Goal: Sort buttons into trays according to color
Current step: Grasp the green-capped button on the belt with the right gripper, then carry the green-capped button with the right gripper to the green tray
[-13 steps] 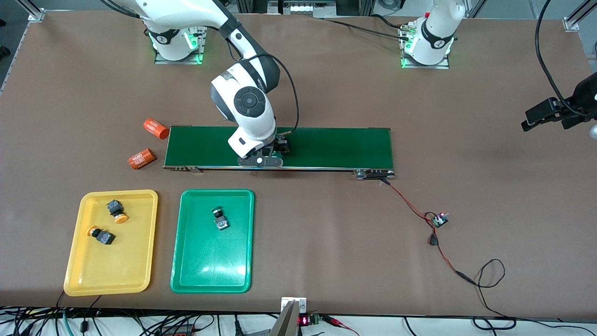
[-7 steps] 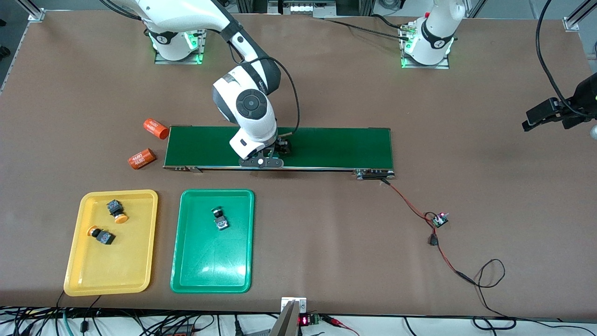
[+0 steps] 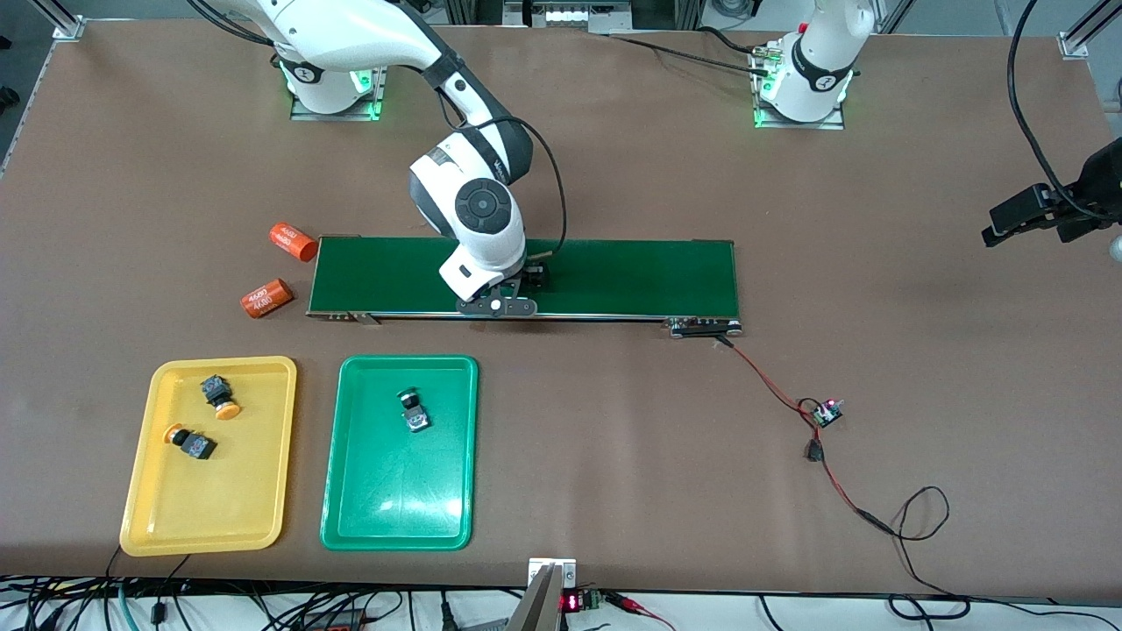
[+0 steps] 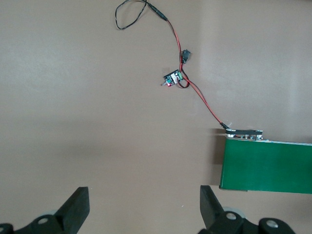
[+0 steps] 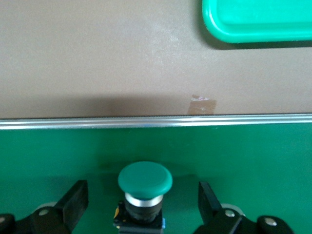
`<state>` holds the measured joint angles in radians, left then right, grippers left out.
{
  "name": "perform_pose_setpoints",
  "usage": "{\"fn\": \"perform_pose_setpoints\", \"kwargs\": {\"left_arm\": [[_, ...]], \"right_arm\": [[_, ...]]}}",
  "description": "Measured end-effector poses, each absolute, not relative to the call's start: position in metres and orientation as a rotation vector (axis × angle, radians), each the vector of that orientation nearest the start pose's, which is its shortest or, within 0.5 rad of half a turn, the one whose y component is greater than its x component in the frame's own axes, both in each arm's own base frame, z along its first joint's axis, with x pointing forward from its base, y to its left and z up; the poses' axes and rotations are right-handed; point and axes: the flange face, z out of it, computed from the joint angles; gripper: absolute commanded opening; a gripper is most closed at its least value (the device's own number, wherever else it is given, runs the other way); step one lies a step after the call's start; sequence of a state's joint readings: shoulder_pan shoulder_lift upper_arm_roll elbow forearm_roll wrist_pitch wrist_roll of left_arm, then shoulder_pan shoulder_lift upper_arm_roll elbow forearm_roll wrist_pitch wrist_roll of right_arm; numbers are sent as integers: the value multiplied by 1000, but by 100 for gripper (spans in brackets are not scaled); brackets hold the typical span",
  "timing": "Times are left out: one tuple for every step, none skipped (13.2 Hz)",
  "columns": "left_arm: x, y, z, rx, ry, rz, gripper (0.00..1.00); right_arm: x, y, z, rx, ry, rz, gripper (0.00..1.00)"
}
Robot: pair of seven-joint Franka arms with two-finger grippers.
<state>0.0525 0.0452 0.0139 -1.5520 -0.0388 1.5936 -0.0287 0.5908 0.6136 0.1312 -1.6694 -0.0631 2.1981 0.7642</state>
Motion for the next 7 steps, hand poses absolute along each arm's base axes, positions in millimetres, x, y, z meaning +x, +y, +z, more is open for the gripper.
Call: {"fn": "perform_pose_setpoints", "kwargs": {"left_arm": [[569,34,610,-3176,-153,4,100],[569,34,610,-3176,-153,4,100],[569,34,610,-3176,-153,4,100],[569,34,610,-3176,-153,4,100],[569,34,610,-3176,-153,4,100],[569,34,610,-3176,-153,4,100],[569,34,610,-3176,-153,4,100]], "right_arm": [[511,437,243,-3175,38,126,68],[511,436,243,-3179,38,134,55],[510,435,242,-3185,39,145,45],[510,434,241,-3190,40,155,38],[510,433,241,-3194,41,162,30],[510,433,240,-3198,42,169,21],[509,432,240,-3201,43,175,14]]}}
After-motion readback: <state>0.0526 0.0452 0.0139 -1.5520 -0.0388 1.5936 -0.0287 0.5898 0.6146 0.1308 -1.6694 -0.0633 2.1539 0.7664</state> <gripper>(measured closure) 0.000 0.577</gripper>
